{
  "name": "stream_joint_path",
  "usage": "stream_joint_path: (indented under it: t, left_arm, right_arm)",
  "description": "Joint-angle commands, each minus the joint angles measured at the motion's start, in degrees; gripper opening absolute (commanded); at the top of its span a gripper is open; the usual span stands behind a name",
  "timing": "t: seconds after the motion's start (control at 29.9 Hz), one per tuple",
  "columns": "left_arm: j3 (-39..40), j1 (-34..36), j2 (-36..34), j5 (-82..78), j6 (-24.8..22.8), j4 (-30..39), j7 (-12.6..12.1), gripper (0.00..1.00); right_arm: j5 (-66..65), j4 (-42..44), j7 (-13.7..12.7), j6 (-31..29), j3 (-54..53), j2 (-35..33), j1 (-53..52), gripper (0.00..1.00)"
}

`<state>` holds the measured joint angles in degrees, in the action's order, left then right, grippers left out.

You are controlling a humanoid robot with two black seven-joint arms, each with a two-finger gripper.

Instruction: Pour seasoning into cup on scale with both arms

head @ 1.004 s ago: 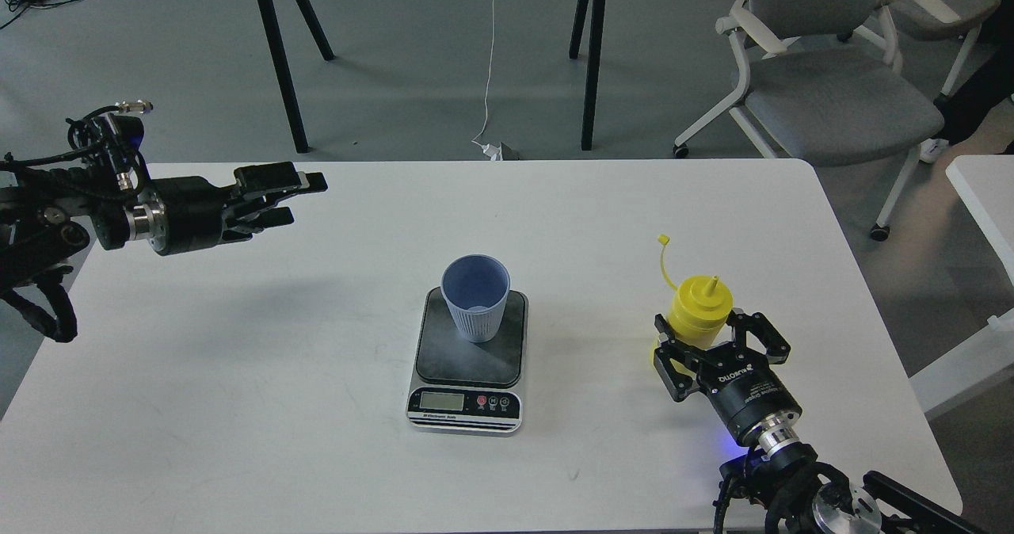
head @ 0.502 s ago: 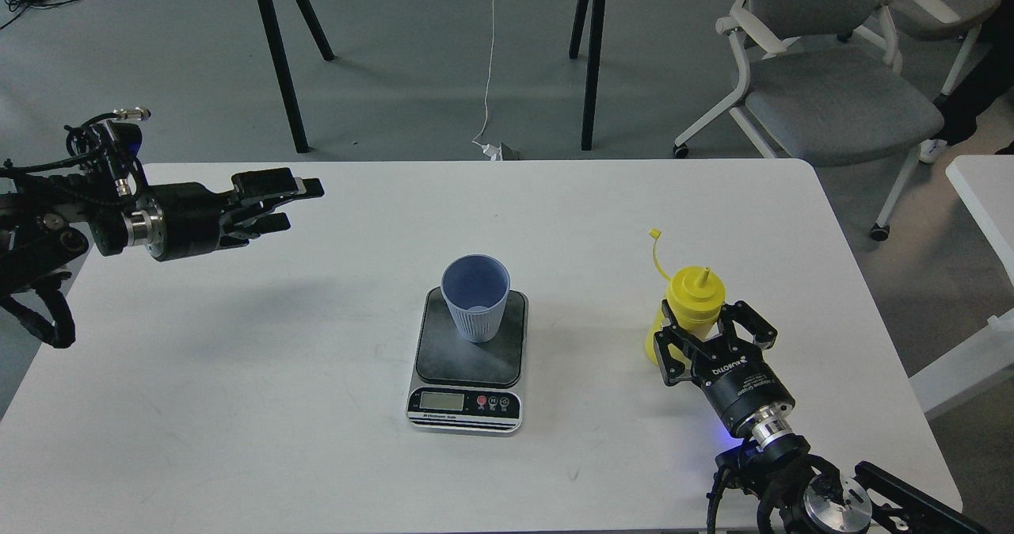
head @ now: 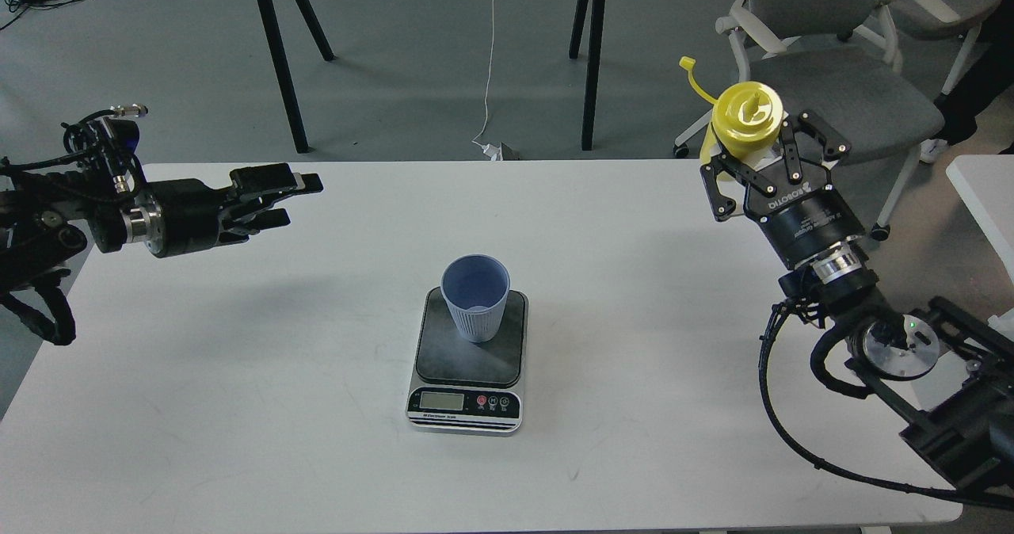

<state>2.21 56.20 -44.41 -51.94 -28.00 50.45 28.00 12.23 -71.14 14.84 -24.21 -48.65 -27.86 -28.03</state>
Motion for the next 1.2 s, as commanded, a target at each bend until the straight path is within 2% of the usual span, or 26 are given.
stream_joint_path:
  t: [0.0,0.13,0.27,0.33,0.5,0.7,0.9,1.17]
  left_arm:
    - [0.3,-0.2,0.0,0.0,0.0,0.0,0.0,0.99]
    - [0.3,-0.7,-0.1,0.0,0.0,0.0,0.0,0.99]
    - [0.4,-0.9,-1.1,0.0,0.0,-0.1,0.0,0.99]
    - [0.4,-1.1,-1.2,0.0,0.0,-0.2,0.0,0.99]
    - [0.7,-1.2,-1.7,0.1,0.0,-0.7,0.0,0.99]
    - [1.0,-1.3,-2.0,1.2,0.0,-0.7,0.0,0.99]
    - [1.0,-1.9,-2.0,1.3,0.0,-0.8,0.0,0.99]
    - [1.5,-2.0,-2.0,1.3,0.0,-0.9,0.0,0.99]
  right_arm:
    - [-13.3,3.9,0.0,7.7,5.3,-1.1,-11.0,0.02]
    - [-23.0,6.5,0.1,14.3,15.4,-0.3,-20.7,0.02]
    - [-31.3,7.7,0.4,19.8,25.0,0.3,-26.2,0.02]
    - [-36.8,10.1,0.4,21.4,30.1,3.3,-28.6,0.02]
    - [-41.7,15.0,0.4,23.0,39.1,10.4,-32.1,0.02]
    - [-48.2,21.6,0.4,23.2,42.0,17.0,-34.0,0.02]
    - [-49.5,24.5,0.3,23.2,42.5,19.8,-36.0,0.02]
    - [-50.5,27.8,0.3,23.2,49.1,24.4,-38.8,0.02]
